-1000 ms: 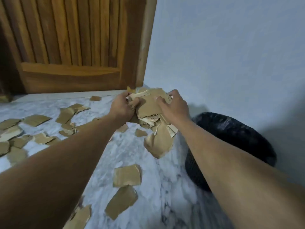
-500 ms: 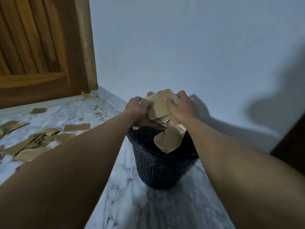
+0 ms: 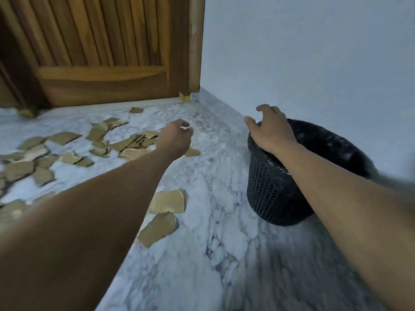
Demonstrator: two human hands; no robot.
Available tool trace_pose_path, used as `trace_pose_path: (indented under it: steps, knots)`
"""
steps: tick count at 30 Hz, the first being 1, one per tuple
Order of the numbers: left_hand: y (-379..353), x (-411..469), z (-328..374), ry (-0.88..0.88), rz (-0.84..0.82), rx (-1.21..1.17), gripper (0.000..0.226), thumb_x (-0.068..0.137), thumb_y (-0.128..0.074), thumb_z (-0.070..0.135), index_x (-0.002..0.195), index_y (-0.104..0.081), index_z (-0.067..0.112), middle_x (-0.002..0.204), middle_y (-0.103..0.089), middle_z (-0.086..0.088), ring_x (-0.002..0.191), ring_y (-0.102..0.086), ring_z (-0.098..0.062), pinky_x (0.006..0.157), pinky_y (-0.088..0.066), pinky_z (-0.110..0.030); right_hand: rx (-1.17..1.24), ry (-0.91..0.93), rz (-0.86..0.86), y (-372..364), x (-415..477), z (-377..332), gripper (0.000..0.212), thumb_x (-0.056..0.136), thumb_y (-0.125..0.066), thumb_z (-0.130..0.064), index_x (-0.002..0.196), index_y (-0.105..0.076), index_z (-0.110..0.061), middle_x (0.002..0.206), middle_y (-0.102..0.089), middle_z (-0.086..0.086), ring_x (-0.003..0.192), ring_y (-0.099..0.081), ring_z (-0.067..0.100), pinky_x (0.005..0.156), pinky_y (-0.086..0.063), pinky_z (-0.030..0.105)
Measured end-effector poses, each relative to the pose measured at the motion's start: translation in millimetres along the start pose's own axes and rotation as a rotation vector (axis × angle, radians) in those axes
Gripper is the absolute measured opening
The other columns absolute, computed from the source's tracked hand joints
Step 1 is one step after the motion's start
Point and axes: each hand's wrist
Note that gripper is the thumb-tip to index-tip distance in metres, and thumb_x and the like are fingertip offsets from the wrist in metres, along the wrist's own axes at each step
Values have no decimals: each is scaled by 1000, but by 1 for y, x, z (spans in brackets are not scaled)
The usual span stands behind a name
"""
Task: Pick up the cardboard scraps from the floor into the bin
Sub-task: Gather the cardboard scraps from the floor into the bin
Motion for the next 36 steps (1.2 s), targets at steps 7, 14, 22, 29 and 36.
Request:
trace_pose_path:
  steps: [7, 14, 22, 29, 36]
  knots:
    - [74, -99, -210, 270, 186, 389, 59, 96, -53, 57, 146, -49, 25, 149, -52, -11, 143, -38, -35, 112, -38, -52, 24, 89, -295, -158, -42, -73, 76, 97, -48, -66, 157, -35, -21, 164, -29, 10, 150, -27, 32, 118, -31, 52]
    - [151, -247, -338, 667, 212, 673, 110, 70, -24, 100, 160, 0, 43, 170, 9, -13, 152, 19, -44, 114, 6, -73, -66, -109, -759, -300, -128, -109, 122, 52, -25, -110, 157, 6, -55, 171, 18, 4, 156, 10, 38, 116, -1, 75]
    - [155, -274, -393, 672, 213, 587, 124, 62, -20, 107, 157, 20, 39, 168, 17, -16, 154, 13, -42, 119, 10, -66, -27, 251, -620, -381, -164, -197, 107, 72, -21, -100, 161, -1, -43, 170, -8, 4, 156, 0, 31, 116, 2, 73]
    - [203, -200, -432, 695, 392, 599, 114, 66, -16, 104, 158, 16, 43, 170, 7, -13, 155, 3, -43, 121, -1, -66, 22, 104, -534, -411, -140, -246, 106, 71, -20, -101, 160, 0, -47, 171, 7, 12, 157, 11, 35, 116, 11, 72]
    - [182, -157, -446, 664, 169, 608, 81, 91, -8, 81, 161, 0, 42, 171, 2, -5, 152, 8, -50, 124, 7, -58, 84, 313, -706, -450, -128, -323, 98, 83, -16, -92, 163, 0, -37, 172, -6, 5, 158, 1, 29, 122, 9, 61]
Point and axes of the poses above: each hand's wrist, its own x-axis towards the middle knuckle, its own y-axis out of the back of the hand, z = x × y
